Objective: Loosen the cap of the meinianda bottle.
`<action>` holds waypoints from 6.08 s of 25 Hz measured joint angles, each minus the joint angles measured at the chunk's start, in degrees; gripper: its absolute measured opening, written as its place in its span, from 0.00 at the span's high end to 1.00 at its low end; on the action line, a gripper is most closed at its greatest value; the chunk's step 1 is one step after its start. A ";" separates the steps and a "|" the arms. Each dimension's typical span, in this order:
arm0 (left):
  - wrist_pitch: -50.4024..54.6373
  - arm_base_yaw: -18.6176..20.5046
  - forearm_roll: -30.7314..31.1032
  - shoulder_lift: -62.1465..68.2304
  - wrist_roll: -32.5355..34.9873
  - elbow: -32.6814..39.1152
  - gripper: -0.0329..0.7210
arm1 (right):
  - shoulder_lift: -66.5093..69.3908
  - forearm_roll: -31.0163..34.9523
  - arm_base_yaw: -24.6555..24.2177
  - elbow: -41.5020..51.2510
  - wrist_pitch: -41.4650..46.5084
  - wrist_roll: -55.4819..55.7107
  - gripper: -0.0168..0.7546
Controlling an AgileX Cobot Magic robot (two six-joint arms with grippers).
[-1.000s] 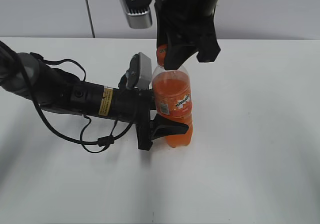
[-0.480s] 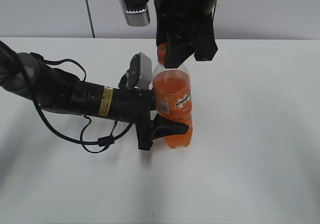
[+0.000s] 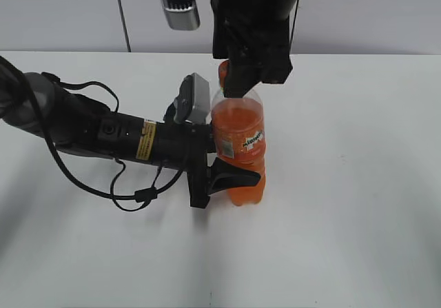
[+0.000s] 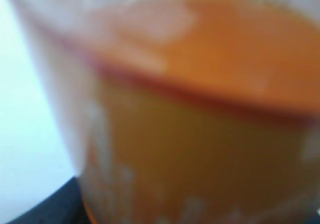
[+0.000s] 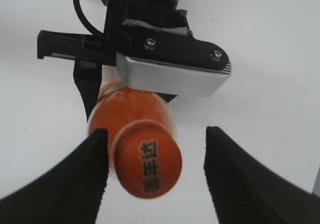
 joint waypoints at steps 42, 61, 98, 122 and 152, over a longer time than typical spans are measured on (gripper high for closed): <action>-2.27 -0.17 1.98 0.29 -2.60 0.05 0.43 | -6.13 0.55 0.00 -0.84 0.00 80.15 0.38; -2.39 -0.17 1.98 0.35 -2.60 0.05 0.43 | -9.61 -2.98 0.00 4.36 0.05 95.79 0.38; -3.08 -0.17 2.43 0.35 -3.64 0.10 0.43 | -3.77 -1.93 0.00 4.61 -0.01 98.25 0.49; -3.14 -0.17 2.49 0.35 -3.71 0.16 0.43 | -3.77 -2.54 0.00 4.61 0.35 81.07 0.61; -3.81 -0.12 3.65 0.35 -2.63 0.16 0.43 | -3.77 1.83 -0.06 4.61 0.50 -0.95 0.62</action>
